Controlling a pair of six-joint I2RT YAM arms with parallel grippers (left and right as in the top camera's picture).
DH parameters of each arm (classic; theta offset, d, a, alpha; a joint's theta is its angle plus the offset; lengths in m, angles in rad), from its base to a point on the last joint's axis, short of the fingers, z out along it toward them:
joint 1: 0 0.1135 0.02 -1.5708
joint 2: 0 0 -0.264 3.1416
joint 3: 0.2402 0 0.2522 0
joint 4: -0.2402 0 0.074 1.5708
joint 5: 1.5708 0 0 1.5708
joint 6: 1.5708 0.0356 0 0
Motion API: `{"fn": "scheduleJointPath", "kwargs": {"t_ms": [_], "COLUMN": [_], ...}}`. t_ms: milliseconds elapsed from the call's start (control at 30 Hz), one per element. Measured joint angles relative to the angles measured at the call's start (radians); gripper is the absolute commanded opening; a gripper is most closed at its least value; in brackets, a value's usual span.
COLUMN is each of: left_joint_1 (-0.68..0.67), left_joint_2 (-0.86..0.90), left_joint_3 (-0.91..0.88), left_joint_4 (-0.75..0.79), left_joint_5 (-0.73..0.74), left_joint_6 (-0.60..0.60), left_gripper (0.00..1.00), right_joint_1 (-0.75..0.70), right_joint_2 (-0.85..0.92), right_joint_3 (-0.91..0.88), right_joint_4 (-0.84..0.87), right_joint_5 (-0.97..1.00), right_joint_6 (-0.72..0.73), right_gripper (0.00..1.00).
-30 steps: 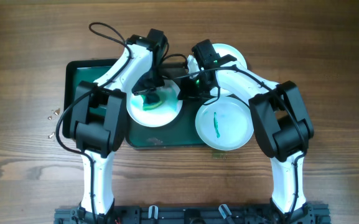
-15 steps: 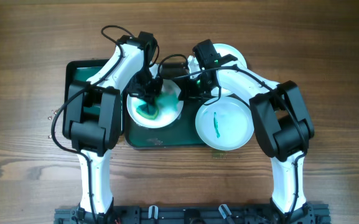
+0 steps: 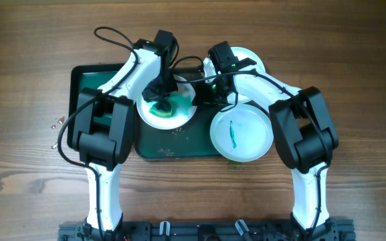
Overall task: Clean dirty plates on tray and stack at the side
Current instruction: 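Scrub the plate surface with the sponge while right gripper holds plate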
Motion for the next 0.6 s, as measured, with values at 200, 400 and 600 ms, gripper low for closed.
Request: {"fn": "scheduleJointPath", "kwargs": {"t_ms": [200, 400, 600], "left_joint_1": [0.045, 0.023, 0.036], "left_joint_2": [0.005, 0.016, 0.013], "left_joint_3": [0.0, -0.008, -0.007], "left_joint_4": [-0.058, -0.084, -0.077], "left_joint_5": [0.315, 0.426, 0.242], "left_joint_6": [0.409, 0.647, 0.5], "left_gripper": [0.04, 0.04, 0.04], "right_joint_1": [-0.006, -0.006, 0.001], "right_joint_2": [0.0, 0.0, 0.0], "right_joint_3": [0.0, 0.0, 0.0], "right_joint_4": [-0.01, -0.012, -0.005], "right_joint_5": [-0.001, -0.001, -0.005], "right_joint_6": [-0.002, -0.005, -0.004], "right_gripper": [0.04, 0.04, 0.04]}}
